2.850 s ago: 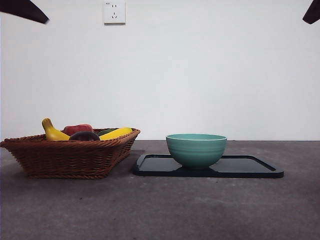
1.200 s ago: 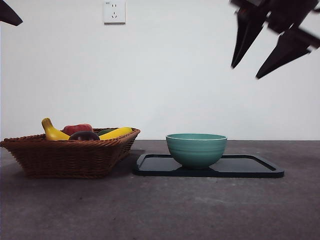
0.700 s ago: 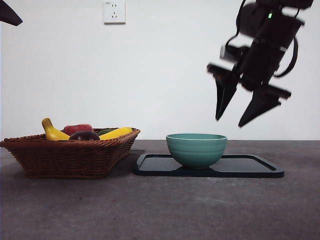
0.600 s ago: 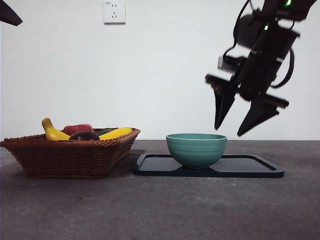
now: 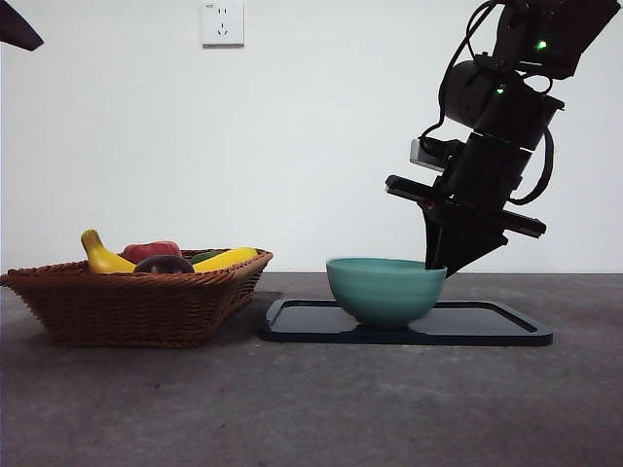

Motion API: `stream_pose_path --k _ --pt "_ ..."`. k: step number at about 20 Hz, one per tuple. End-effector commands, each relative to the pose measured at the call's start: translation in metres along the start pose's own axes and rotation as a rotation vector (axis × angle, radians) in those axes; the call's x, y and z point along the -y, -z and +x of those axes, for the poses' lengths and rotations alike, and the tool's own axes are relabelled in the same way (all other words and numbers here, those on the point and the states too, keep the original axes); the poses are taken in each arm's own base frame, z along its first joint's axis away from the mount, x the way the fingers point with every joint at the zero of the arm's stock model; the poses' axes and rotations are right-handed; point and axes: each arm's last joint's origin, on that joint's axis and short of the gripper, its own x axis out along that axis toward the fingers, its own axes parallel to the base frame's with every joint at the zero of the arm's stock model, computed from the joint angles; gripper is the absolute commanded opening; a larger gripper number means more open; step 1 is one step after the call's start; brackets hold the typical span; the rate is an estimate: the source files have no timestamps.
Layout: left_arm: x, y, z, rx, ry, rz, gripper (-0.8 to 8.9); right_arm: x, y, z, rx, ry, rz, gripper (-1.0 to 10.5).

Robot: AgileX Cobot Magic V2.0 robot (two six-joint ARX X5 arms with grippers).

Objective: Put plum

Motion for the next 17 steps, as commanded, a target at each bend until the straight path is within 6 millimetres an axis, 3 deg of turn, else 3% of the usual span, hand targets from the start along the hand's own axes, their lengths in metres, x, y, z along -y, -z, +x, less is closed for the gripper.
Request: stream_pose_path --k 1,5,9,13,17 --pt "0.001 -0.003 0.000 0.007 0.007 0.020 4.05 -0.005 -0.009 -0.004 0.050 -0.014 -0.011 0.1" --pt "0.001 -0.003 0.000 0.008 0.007 0.021 4.05 -0.016 -0.015 -0.044 0.147 -0.036 -0.036 0.1" --pt "0.001 -0.003 0.000 0.007 0.007 0.020 4.05 -0.028 -0.009 -0.098 0.198 -0.050 -0.062 0.1" --pt "0.001 -0.003 0.000 0.007 0.007 0.020 4.05 -0.044 0.017 -0.149 0.168 -0.053 -0.142 0.1" --pt "0.001 -0.003 0.000 0.007 0.007 0.020 4.05 -0.054 0.055 -0.174 0.170 -0.077 -0.197 0.1"
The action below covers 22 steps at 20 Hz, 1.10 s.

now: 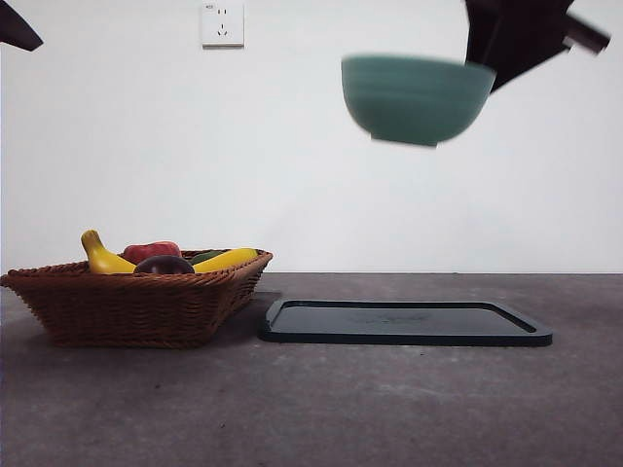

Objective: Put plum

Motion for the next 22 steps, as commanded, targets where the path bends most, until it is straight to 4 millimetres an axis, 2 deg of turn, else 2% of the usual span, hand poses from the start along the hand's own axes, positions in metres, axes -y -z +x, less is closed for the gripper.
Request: stream_pose_path --k 1,5,9,13,22 --pt "0.001 -0.003 0.000 0.008 0.007 0.021 4.05 -0.005 0.021 -0.001 -0.020 -0.014 -0.034 0.1" --pt "0.001 -0.003 0.000 0.008 0.007 0.020 4.05 -0.008 0.062 0.010 -0.046 -0.045 -0.042 0.1" --pt "0.001 -0.003 0.000 0.008 0.007 0.019 4.05 -0.010 0.087 0.034 -0.092 -0.056 -0.043 0.1" --pt "0.001 -0.003 0.000 0.008 0.007 0.020 4.05 -0.014 0.102 0.055 -0.124 -0.039 -0.050 0.1" --pt "0.001 -0.001 0.000 -0.006 0.007 0.012 4.05 -0.023 0.116 0.105 -0.265 0.007 -0.095 0.1"
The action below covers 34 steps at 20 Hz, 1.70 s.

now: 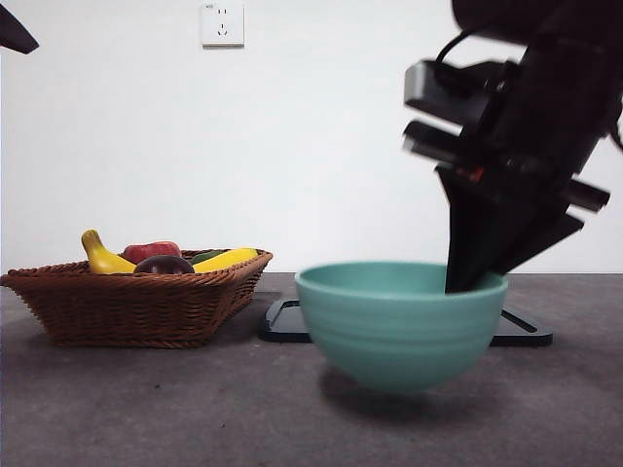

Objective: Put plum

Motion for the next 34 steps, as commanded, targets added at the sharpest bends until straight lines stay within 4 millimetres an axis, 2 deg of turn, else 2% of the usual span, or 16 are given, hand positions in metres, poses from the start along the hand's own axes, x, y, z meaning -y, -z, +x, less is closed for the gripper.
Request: stream_pose_path --k 1,8,9,12,13,17,20,25,29,34 --pt "0.001 -0.003 0.000 0.006 0.007 0.019 4.05 -0.004 -0.001 0.011 -0.018 0.005 -0.003 0.1" --pt "0.001 -0.003 0.000 0.005 0.007 0.022 4.05 -0.004 0.000 0.014 -0.025 0.033 -0.009 0.1" --pt "0.001 -0.003 0.000 0.005 0.007 0.022 4.05 -0.004 0.000 0.014 -0.027 0.033 -0.008 0.4" --pt "0.001 -0.003 0.000 0.005 0.007 0.022 4.05 -0.004 0.001 0.014 -0.038 0.036 -0.003 2.5" --pt "0.001 -0.003 0.000 0.005 0.007 0.022 4.05 -0.004 0.001 0.014 -0.038 0.037 0.000 2.8" --pt "0.001 -0.003 0.000 0.005 0.007 0.021 4.05 -0.004 -0.002 0.006 -0.001 0.039 0.000 2.8" --pt "0.001 -0.003 0.000 0.005 0.007 0.022 4.05 -0.008 -0.007 -0.021 0.095 0.045 -0.009 2.8" --pt "0.001 -0.003 0.000 0.005 0.007 0.021 4.05 -0.017 -0.008 -0.087 0.271 -0.026 -0.035 2.8" --pt "0.001 -0.003 0.000 0.005 0.007 0.021 4.05 -0.019 0.015 -0.128 0.311 -0.117 -0.054 2.8" --pt "0.001 -0.003 0.000 0.005 0.007 0.020 4.05 -0.018 0.046 -0.153 0.232 -0.242 -0.068 2.8"
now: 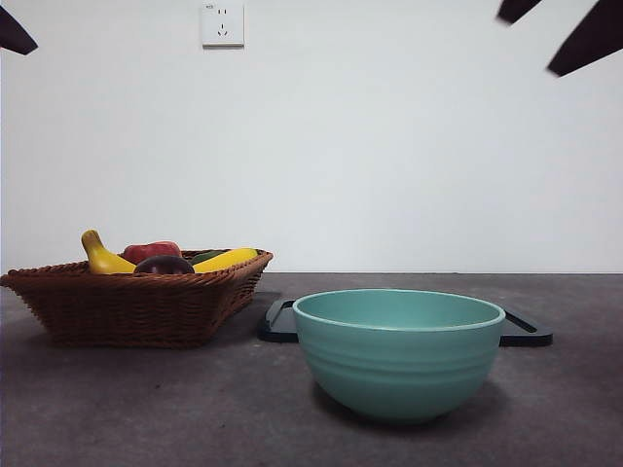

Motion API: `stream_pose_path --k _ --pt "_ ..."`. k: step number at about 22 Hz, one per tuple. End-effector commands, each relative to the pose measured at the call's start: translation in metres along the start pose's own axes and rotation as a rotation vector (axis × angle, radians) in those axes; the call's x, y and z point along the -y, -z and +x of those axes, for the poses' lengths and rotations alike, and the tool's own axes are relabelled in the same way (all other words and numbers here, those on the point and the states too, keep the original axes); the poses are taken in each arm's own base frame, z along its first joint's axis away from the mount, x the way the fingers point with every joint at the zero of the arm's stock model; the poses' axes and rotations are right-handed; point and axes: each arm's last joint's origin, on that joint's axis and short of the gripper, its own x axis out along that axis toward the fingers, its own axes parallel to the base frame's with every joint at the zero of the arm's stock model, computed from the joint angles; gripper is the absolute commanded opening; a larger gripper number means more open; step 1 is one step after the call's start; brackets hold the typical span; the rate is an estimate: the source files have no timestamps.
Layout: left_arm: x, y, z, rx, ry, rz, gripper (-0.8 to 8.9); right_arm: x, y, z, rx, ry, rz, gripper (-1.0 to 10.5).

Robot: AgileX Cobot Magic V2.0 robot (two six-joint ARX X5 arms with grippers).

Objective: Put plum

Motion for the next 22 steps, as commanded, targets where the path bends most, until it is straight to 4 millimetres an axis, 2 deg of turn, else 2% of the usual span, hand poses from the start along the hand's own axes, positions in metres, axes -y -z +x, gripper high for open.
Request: stream_pose_path --k 1,6,19,22 --pt "0.001 -0.003 0.000 0.008 0.007 0.016 4.05 -0.005 0.004 -0.010 -0.016 -0.062 -0.001 2.8" --pt "0.001 -0.003 0.000 0.006 0.007 0.008 4.05 -0.007 0.011 -0.022 0.001 -0.084 -0.007 2.8" --pt "0.001 -0.003 0.000 0.006 0.007 0.008 4.02 -0.007 0.011 -0.022 0.000 -0.084 -0.007 2.8" --pt "0.001 -0.003 0.000 0.006 0.007 0.008 3.63 -0.007 0.011 -0.022 -0.001 -0.084 -0.008 2.8"
